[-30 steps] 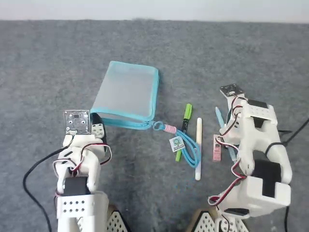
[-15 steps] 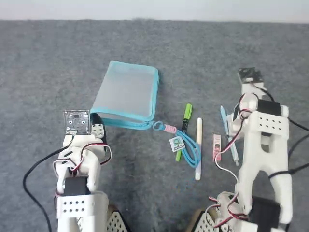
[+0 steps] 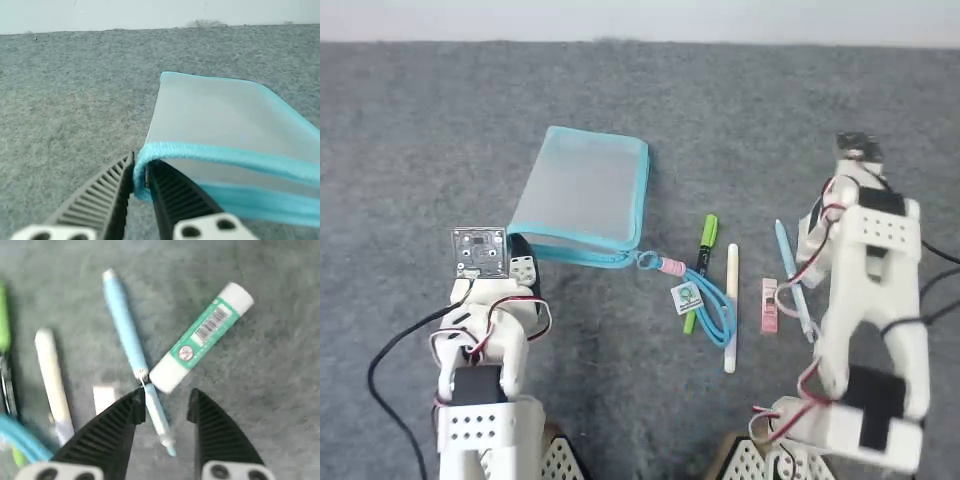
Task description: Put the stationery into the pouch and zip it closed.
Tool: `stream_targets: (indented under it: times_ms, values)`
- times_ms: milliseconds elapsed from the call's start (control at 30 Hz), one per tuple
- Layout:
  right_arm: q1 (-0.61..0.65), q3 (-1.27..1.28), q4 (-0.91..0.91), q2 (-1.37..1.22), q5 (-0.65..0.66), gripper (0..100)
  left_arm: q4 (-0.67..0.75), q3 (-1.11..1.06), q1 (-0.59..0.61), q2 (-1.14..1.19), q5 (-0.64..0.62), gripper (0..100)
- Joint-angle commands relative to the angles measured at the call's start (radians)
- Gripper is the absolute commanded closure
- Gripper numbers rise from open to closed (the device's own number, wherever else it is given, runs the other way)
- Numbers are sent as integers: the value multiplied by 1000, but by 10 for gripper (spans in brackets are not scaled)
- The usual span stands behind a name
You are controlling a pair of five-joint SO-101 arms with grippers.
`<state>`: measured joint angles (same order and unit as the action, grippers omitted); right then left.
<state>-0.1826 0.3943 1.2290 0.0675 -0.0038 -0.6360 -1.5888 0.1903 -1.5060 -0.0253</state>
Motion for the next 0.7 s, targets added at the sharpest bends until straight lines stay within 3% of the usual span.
stream_targets:
  times_ms: [0, 100, 300, 433, 500, 667]
  values:
    - [-30, -121, -22, -116, -221, 820, -3, 8, 0, -20, -14, 988]
    - [-45, -195, -22, -240, -310, 806, -3, 8, 0, -20, -14, 988]
    - [-73, -318, -13, -435, -318, 809, -3, 8, 0, -20, -14, 988]
    - [-94, -331, -13, -470, -304, 915, -3, 8, 0, -20, -14, 988]
    - [-94, -336, -13, -460, -201, 998, -3, 8, 0, -20, -14, 988]
    - [-91, -330, 64, -352, -68, 991, -3, 8, 0, -20, -14, 988]
